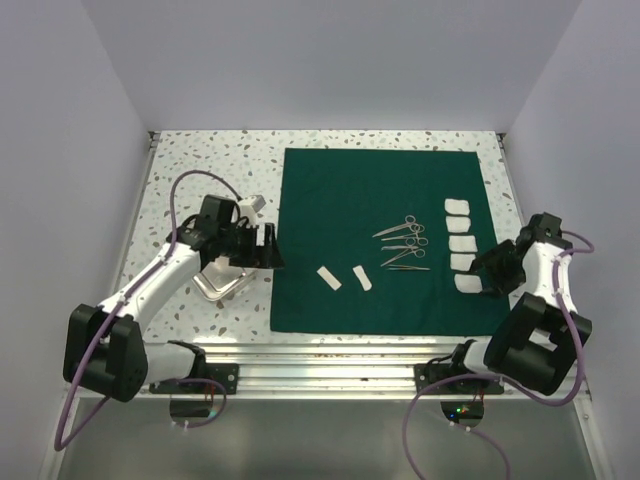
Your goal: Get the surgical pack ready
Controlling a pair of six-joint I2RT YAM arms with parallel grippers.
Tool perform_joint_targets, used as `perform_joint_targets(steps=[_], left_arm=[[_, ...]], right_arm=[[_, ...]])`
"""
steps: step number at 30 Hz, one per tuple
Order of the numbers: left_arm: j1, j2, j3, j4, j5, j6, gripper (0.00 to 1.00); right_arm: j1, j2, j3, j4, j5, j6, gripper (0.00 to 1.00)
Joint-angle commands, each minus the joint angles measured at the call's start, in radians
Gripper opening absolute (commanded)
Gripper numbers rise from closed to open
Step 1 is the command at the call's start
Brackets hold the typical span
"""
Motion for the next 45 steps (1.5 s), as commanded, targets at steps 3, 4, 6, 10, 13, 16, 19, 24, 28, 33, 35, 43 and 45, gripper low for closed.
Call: perform_joint_targets(steps=[3, 4, 6, 10, 13, 16, 19, 24, 28, 33, 35, 43, 45], left_arm=[[-0.064, 0.021, 0.042, 0.011, 0.016, 0.03, 0.86], [-0.07, 0.021, 0.045, 0.011, 0.015, 0.028, 0.86], [-0.082, 0.019, 0.045, 0.008, 0.011, 0.019, 0.86], [-0.104, 0.027, 0.039, 0.023, 0.011, 0.007, 0.86], [-0.13, 0.041, 0.042, 0.022, 0.002, 0.011, 0.86], [-0.147, 0.059, 0.051, 0.02, -0.004, 0.016, 0.86], [-0.156, 0.076, 0.065, 0.022, -0.008, 0.019, 0.86], [-0.16, 0.096, 0.073, 0.025, -0.01, 0.019, 0.86], [-0.16, 0.099, 0.07, 0.02, -0.015, 0.02, 0.86], [-0.16, 0.105, 0.067, 0.02, -0.022, 0.023, 0.86], [-0.16, 0.107, 0.068, 0.02, -0.021, 0.025, 0.86], [-0.16, 0.11, 0.068, 0.018, -0.027, 0.028, 0.86], [-0.16, 0.111, 0.065, 0.018, -0.025, 0.028, 0.87]], right_arm=[[-0.04, -0.01, -0.054, 0.037, 0.066, -0.04, 0.54], [-0.045, -0.008, -0.062, 0.044, 0.066, -0.04, 0.51], [-0.046, -0.005, -0.088, 0.067, 0.059, -0.025, 0.49], [-0.046, -0.019, -0.137, 0.13, 0.06, 0.031, 0.49], [-0.046, -0.007, -0.139, 0.161, 0.083, 0.034, 0.46], [-0.048, 0.013, -0.123, 0.187, 0.094, 0.029, 0.45], [-0.051, 0.036, -0.114, 0.195, 0.094, 0.037, 0.45], [-0.063, 0.07, -0.132, 0.256, 0.082, 0.032, 0.45], [-0.066, 0.101, -0.131, 0.284, 0.077, 0.038, 0.44], [-0.069, 0.107, -0.149, 0.311, 0.068, 0.045, 0.43], [-0.069, 0.114, -0.151, 0.315, 0.074, 0.048, 0.4], [-0.069, 0.101, -0.155, 0.278, 0.1, 0.028, 0.39], [-0.071, 0.092, -0.16, 0.273, 0.099, 0.026, 0.4]])
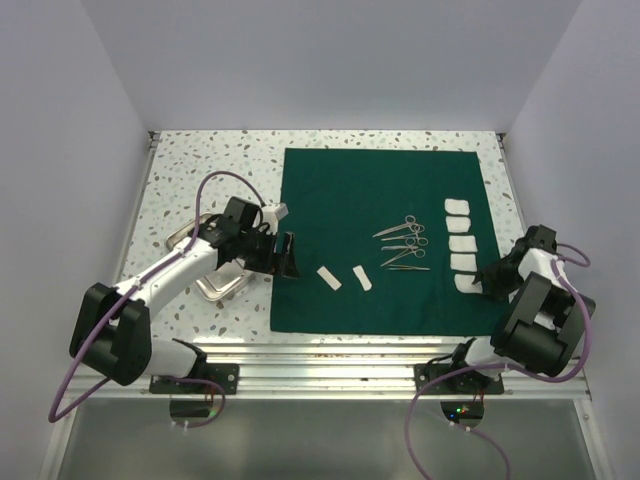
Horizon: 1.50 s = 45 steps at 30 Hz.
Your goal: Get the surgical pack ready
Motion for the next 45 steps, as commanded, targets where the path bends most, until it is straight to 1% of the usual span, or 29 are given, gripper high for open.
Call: perform_joint_targets(steps=[1, 12, 16, 20, 23, 29, 37, 39, 45], left_arm=[[-0.004, 0.007, 0.03, 0.012, -0.002, 0.022, 0.86], [-0.005, 0.01, 0.026, 0.012, -0.004, 0.024, 0.86], [-0.005, 0.01, 0.024, 0.014, -0.007, 0.025, 0.87], [-0.005, 0.01, 0.022, 0.012, -0.012, 0.025, 0.87], [-0.005, 0.011, 0.024, 0.01, -0.012, 0.025, 0.87], [-0.004, 0.013, 0.022, 0.012, -0.016, 0.024, 0.87], [-0.004, 0.016, 0.021, 0.014, -0.021, 0.024, 0.87], [-0.004, 0.017, 0.022, 0.014, -0.021, 0.024, 0.87], [-0.004, 0.022, 0.019, 0.017, -0.016, 0.024, 0.87]], right_arm=[[-0.007, -0.021, -0.012, -0.005, 0.023, -0.007, 0.4], [-0.007, -0.03, -0.04, 0.001, 0.032, -0.006, 0.4], [-0.007, -0.007, -0.057, 0.041, 0.032, 0.002, 0.41], [-0.009, 0.024, -0.064, 0.087, 0.023, 0.047, 0.4], [-0.008, 0.027, -0.06, 0.095, 0.029, 0.06, 0.4], [-0.01, 0.045, -0.029, 0.055, 0.07, 0.053, 0.37], [-0.009, 0.044, -0.012, 0.027, 0.076, 0.039, 0.35], [-0.009, 0.039, -0.002, 0.015, 0.087, 0.033, 0.32], [-0.01, 0.024, 0.014, -0.016, 0.092, 0.031, 0.28]])
